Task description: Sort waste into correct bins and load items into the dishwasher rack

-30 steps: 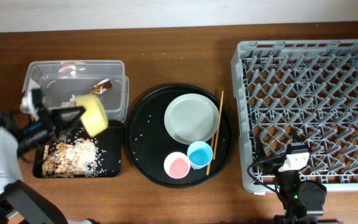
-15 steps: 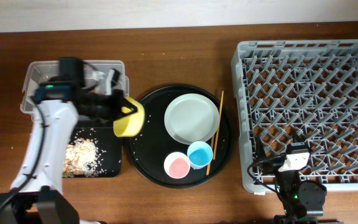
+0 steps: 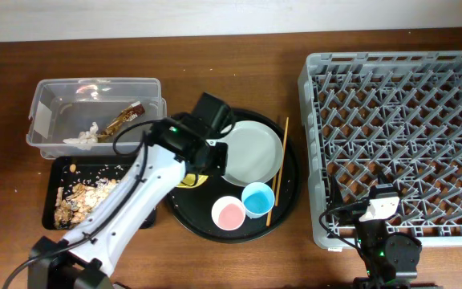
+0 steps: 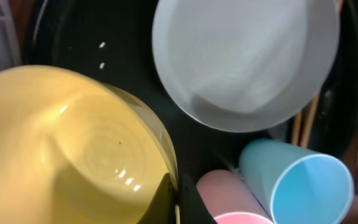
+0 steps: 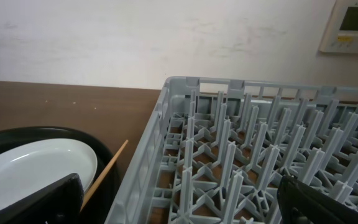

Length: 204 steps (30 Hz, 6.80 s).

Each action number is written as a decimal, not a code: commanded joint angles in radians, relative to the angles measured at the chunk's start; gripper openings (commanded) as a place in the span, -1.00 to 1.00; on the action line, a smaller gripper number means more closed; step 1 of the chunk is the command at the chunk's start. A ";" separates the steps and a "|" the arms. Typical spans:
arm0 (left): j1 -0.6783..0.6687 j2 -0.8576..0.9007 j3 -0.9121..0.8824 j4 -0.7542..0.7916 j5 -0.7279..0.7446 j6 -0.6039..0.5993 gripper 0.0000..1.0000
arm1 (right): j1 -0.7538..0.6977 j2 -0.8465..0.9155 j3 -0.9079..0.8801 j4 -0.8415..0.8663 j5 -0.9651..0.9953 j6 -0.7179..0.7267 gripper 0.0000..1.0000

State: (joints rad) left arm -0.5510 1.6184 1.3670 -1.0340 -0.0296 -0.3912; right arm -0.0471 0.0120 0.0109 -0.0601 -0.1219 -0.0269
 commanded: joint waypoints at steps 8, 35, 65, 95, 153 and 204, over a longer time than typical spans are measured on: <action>-0.012 0.121 0.005 0.002 -0.034 -0.050 -0.99 | -0.005 -0.005 -0.005 -0.003 -0.002 0.001 0.97; -0.011 0.013 0.216 -0.192 -0.019 0.003 -0.46 | -0.005 -0.005 -0.005 -0.003 -0.002 0.001 0.97; -0.019 -0.031 -0.249 -0.018 0.262 0.168 -0.46 | -0.005 -0.005 -0.005 -0.004 -0.002 0.001 0.97; 0.017 -0.309 -0.240 0.036 0.286 0.131 -0.99 | -0.005 -0.005 -0.005 -0.004 -0.002 0.001 0.97; 0.637 -0.315 -0.179 0.346 1.588 0.376 -1.00 | 0.008 1.127 0.926 0.125 -1.430 0.749 0.92; 0.426 -0.315 -0.179 0.525 1.541 0.242 -1.00 | 0.409 1.147 0.926 0.483 -1.204 0.791 0.62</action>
State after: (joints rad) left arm -0.1234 1.3018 1.1763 -0.5110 1.5105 -0.1509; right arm 0.3286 1.1660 0.9192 0.4202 -1.3365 0.7784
